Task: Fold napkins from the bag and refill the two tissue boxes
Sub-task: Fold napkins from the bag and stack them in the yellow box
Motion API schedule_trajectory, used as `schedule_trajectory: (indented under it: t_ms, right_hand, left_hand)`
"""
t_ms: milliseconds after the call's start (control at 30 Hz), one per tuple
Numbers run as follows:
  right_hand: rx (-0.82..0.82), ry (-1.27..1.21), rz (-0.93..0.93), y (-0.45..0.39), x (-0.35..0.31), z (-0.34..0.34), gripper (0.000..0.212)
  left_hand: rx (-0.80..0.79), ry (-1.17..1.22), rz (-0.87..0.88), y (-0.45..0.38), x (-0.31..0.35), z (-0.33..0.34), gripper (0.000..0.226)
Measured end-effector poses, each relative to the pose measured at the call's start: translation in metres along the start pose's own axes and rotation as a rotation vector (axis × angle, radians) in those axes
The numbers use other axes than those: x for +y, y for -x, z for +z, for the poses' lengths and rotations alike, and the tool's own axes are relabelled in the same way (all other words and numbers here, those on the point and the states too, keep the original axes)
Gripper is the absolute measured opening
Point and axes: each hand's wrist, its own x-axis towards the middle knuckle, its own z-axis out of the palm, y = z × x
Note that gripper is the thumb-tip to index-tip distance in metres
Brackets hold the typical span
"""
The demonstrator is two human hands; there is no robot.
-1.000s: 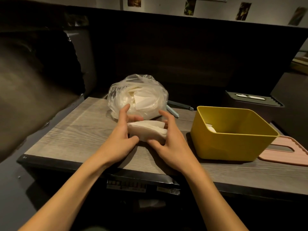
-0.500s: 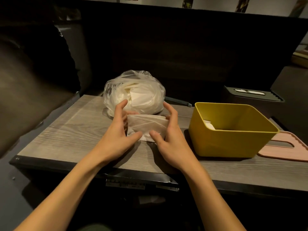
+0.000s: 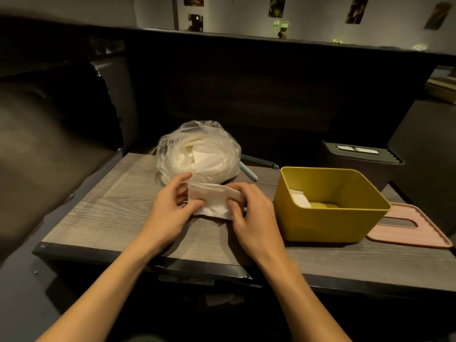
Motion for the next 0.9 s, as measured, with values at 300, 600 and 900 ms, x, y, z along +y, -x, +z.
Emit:
schedule_trajectory:
  t_ms: [300,600,900]
  right_hand:
    - [-0.102,0.201,-0.143,-0.021,-0.052,-0.076,0.037]
    - [-0.011,0.309,-0.013,-0.018,-0.013,-0.173,0.032]
    - [-0.180,0.452,0.220,-0.005,0.013,-0.191,0.033]
  left_hand:
    - [-0.084,0.038,0.029,-0.017,0.069,-0.009,0.070]
    - [-0.327,-0.137,0.223,-0.059,0.136,0.074,0.067]
    - [-0.498,-0.675,0.449,-0.079,0.171,0.147,0.058]
